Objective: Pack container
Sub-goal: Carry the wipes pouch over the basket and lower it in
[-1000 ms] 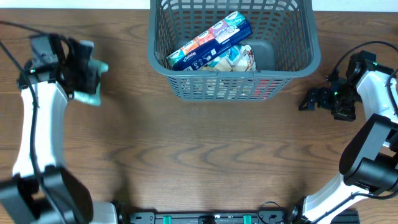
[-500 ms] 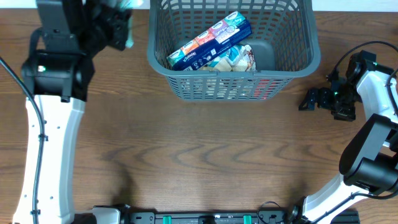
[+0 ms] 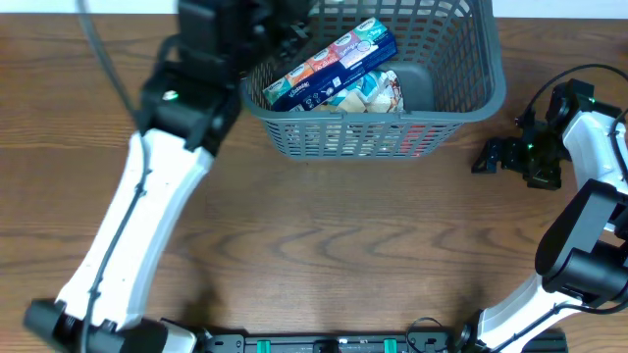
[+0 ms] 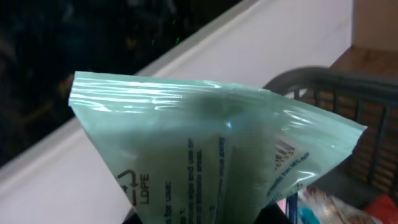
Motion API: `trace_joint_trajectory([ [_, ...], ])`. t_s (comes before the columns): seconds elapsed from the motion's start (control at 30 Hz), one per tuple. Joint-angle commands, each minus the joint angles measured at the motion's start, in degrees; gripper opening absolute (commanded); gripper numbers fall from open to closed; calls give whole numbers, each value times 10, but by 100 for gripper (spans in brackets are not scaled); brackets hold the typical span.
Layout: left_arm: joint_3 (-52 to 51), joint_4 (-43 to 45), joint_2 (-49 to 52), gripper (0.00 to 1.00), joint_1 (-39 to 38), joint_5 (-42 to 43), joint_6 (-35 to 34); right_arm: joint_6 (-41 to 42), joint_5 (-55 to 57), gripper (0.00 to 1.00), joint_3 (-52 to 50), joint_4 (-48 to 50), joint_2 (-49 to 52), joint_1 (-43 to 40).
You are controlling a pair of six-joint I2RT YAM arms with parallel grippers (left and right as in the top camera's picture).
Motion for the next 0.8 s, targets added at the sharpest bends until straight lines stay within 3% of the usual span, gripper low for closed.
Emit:
trace_joint_trajectory([
  [0.0, 12, 49, 27, 6, -10, 3, 26, -4, -2, 99, 20, -1, -5, -2],
  [0.17, 21, 118, 84, 6, -20, 3, 26, -4, -2, 99, 30, -3, -7, -2],
  [0.4, 66, 94, 153, 6, -19, 3, 26, -6, -2, 99, 31, -7, -7, -2],
  [0.53, 66, 28, 164, 6, -16, 3, 32, -6, -2, 99, 31, -7, -7, -2],
  [0.77, 65, -142, 169, 6, -16, 3, 141, -6, -2, 99, 31, -7, -7, -2],
])
